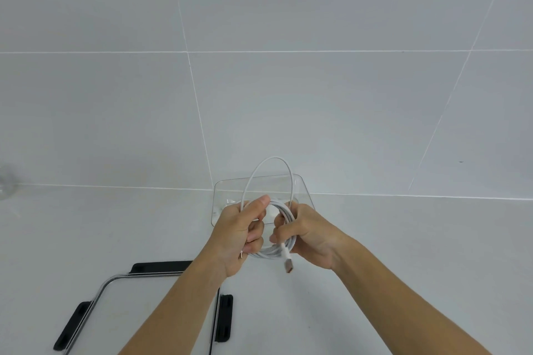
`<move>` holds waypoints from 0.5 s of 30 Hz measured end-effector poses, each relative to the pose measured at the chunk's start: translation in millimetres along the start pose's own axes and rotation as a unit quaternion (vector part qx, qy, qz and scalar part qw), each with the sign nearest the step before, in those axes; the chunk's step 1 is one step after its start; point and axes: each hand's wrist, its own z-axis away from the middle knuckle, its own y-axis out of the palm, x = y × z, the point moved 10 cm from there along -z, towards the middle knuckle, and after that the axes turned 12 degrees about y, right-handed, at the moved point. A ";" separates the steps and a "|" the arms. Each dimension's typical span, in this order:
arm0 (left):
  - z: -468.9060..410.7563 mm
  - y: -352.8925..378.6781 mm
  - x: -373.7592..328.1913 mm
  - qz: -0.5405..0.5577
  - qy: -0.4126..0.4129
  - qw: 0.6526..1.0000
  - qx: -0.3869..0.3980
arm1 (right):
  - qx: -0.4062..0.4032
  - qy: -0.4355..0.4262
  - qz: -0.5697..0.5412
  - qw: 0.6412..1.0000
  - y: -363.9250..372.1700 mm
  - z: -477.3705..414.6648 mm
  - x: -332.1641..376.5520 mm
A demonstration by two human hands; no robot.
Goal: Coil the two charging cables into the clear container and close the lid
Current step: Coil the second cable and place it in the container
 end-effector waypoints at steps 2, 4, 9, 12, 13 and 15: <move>-1.0 1.9 -1.5 -0.017 0.012 1.000 0.002 | -0.023 0.015 -0.007 1.000 -5.3 -3.8 -5.8; -3.4 -0.5 -3.6 -0.029 0.024 0.999 -0.011 | -0.025 0.044 -0.015 0.999 -5.7 -6.6 -15.2; -10.1 -22.7 -6.7 -0.009 0.031 0.997 -0.069 | 0.002 0.089 0.058 0.994 3.7 -3.1 -25.5; -10.0 -30.4 -3.7 0.021 0.017 0.996 -0.087 | -0.011 0.076 0.112 0.991 -0.8 0.6 -17.2; -10.5 -33.1 -4.0 0.025 0.016 0.995 -0.095 | -0.020 0.071 0.133 0.988 -4.0 1.9 -15.0; -12.2 -40.7 -5.9 0.037 0.021 0.993 -0.110 | -0.027 0.069 0.171 0.982 -11.6 3.2 -14.9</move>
